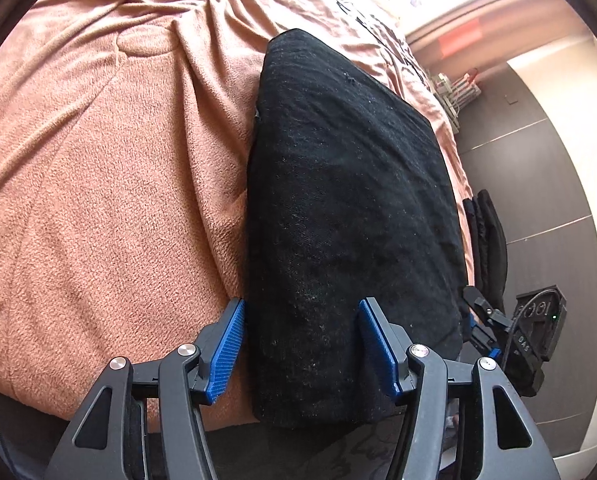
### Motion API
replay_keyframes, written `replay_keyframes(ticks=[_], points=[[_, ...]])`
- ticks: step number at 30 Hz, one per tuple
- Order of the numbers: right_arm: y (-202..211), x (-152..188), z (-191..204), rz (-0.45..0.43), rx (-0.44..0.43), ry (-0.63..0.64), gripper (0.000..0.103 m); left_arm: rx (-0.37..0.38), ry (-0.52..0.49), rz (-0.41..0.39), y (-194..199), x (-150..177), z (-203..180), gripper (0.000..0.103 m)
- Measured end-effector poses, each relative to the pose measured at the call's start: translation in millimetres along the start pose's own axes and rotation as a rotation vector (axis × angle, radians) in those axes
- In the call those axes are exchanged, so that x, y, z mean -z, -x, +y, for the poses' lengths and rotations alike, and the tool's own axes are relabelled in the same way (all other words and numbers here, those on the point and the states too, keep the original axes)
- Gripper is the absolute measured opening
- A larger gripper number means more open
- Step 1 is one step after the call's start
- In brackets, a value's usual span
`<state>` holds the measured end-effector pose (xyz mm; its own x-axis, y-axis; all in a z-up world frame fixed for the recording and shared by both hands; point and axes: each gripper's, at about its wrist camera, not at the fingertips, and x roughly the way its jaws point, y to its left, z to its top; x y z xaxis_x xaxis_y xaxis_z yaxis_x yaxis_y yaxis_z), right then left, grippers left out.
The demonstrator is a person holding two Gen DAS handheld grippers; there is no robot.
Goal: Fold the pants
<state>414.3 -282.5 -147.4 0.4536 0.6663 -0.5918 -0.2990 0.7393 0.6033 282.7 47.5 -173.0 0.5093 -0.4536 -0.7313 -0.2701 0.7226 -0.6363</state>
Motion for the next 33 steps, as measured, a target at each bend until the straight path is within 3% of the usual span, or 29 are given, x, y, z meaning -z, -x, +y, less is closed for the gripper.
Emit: replay_keyframes(ticks=[7, 13, 16, 23, 33], points=[[-23, -5, 4, 0.046, 0.013, 0.001, 0.051, 0.061, 0.034, 0.002, -7, 0, 10, 0.06], [-19, -1, 6, 0.049, -0.006, -0.029, 0.044, 0.076, 0.025, -0.021, 10, -3, 15, 0.036], [-18, 0, 9, 0.051, -0.006, -0.037, 0.042, 0.078, 0.015, -0.028, 18, -5, 14, 0.032], [-11, 8, 20, 0.064, -0.012, -0.04, 0.035, 0.064, -0.012, -0.035, 36, -7, 16, 0.028], [-20, 25, 41, 0.136, -0.059, -0.031, 0.035, 0.032, -0.028, -0.056, 58, -15, 22, 0.025]])
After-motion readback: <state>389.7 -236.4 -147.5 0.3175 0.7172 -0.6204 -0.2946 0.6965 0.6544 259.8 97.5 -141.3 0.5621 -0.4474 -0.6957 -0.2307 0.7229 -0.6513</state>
